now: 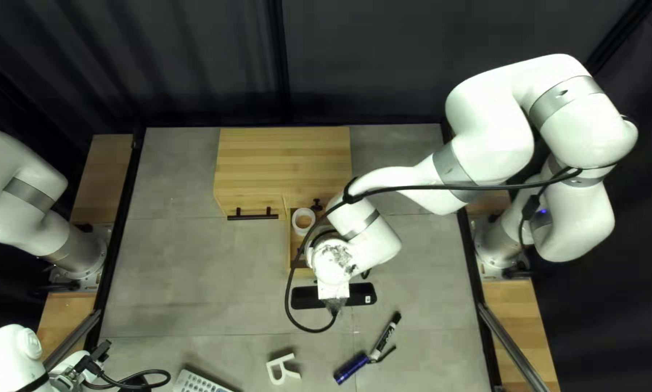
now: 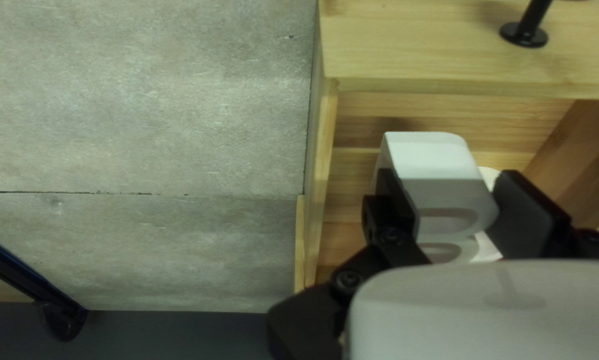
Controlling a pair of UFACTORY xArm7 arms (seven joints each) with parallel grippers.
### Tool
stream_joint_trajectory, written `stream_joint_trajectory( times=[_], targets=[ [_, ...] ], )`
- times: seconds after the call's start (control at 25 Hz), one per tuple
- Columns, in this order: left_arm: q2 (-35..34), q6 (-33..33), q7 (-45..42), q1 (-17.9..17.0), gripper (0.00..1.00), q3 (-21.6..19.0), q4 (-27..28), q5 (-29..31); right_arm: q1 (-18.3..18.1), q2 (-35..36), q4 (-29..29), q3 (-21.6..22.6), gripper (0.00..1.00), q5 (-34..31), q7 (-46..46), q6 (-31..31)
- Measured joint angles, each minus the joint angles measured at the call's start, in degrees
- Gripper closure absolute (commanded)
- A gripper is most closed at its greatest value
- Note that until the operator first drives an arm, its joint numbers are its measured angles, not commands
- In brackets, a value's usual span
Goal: Open drawers and place objects into drawer and close
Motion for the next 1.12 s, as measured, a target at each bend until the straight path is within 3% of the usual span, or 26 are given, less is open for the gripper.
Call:
stream_joint_trajectory(
  times=[1.12],
  targets=[
    [0.0, 0.0, 0.0, 0.0, 0.00, 0.0, 0.0, 0.0, -1.2, 1.7, -0.1, -0.8, 0.99, -0.1, -0.8, -2.1]
  ],
)
